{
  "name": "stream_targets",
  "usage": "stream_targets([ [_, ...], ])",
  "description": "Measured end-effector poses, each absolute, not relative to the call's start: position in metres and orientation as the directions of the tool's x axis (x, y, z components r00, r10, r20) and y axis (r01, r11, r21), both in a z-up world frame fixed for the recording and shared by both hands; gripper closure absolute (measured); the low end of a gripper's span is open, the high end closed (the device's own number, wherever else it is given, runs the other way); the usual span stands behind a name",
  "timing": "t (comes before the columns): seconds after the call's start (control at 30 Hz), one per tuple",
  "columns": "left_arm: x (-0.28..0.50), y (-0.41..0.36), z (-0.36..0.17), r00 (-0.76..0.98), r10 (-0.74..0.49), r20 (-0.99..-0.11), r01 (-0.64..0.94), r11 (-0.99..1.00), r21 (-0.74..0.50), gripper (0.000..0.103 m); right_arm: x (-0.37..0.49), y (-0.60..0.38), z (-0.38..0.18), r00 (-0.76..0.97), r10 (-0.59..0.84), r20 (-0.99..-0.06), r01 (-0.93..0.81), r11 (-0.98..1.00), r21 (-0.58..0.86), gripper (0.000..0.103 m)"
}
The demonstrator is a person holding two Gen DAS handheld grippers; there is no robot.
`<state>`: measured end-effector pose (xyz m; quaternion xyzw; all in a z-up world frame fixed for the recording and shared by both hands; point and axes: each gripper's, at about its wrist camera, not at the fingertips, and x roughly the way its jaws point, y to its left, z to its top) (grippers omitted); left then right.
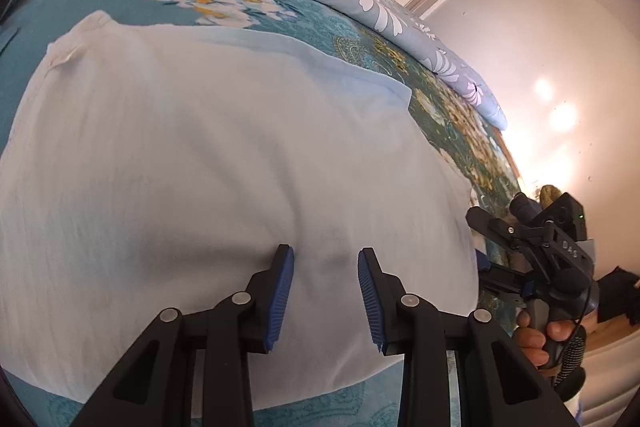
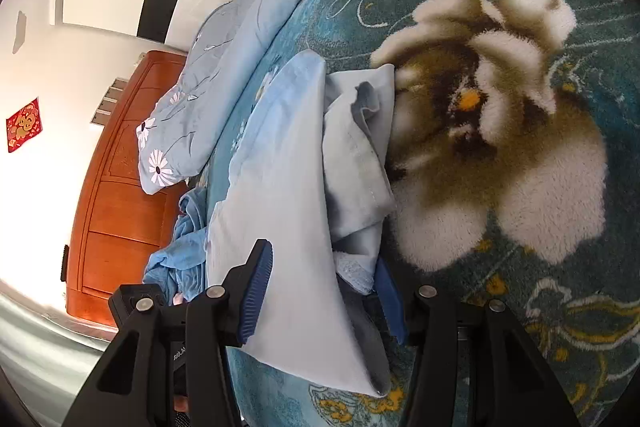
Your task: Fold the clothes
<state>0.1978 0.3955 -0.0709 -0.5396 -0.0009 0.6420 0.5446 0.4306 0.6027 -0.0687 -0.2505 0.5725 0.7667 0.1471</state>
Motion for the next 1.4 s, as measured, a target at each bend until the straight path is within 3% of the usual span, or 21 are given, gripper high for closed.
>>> stream_targets([
  [0.03, 0.196, 0.391, -0.070, 0.184, 0.710, -0.679, -0.684, -0.404, -0.608, 0.067, 0.431, 0.603, -0.069, -0.833, -0.048, -0.551, -0.516, -0.291, 0.805, 0.056],
  [0.1, 0.194, 0.380, -0.065, 0.171, 0.720, -0.672, -0.676, -0.411, -0.612, 0.067, 0.431, 0.605, -0.070, -0.824, -0.033, -0.566, -0.537, -0.276, 0.797, 0.089],
  [0.13, 0.194, 0.376, -0.064, 0.166, 0.715, -0.679, -0.677, -0.418, -0.605, 0.067, 0.430, 0.604, -0.068, -0.817, -0.027, -0.576, -0.546, -0.281, 0.789, 0.090],
  [0.3, 0.201, 0.373, -0.074, 0.171, 0.700, -0.694, -0.689, -0.418, -0.592, 0.067, 0.418, 0.596, -0.037, -0.786, 0.013, -0.619, -0.581, -0.360, 0.730, 0.092],
  [0.43, 0.187, 0.350, -0.069, 0.224, 0.755, -0.617, -0.613, -0.383, -0.691, 0.067, 0.393, 0.584, 0.009, -0.759, 0.033, -0.650, -0.586, -0.468, 0.661, 0.092],
  [0.73, 0.127, 0.244, -0.048, 0.020, 0.845, -0.535, -0.522, -0.448, -0.726, 0.062, 0.278, 0.514, 0.076, -0.662, 0.053, -0.748, -0.513, -0.760, 0.400, 0.092],
  [0.93, 0.108, 0.208, -0.053, -0.012, 0.868, -0.497, -0.472, -0.443, -0.762, 0.057, 0.205, 0.450, 0.067, -0.613, -0.018, -0.790, -0.402, -0.853, 0.332, 0.092],
  [1.1, 0.096, 0.192, -0.064, -0.012, 0.869, -0.495, -0.421, -0.453, -0.786, 0.056, 0.159, 0.412, 0.018, -0.552, -0.079, -0.830, -0.382, -0.861, 0.336, 0.092],
  [1.4, 0.091, 0.186, -0.066, -0.014, 0.875, -0.484, -0.410, -0.446, -0.795, 0.052, 0.146, 0.396, -0.012, -0.509, -0.160, -0.845, -0.371, -0.845, 0.384, 0.091],
])
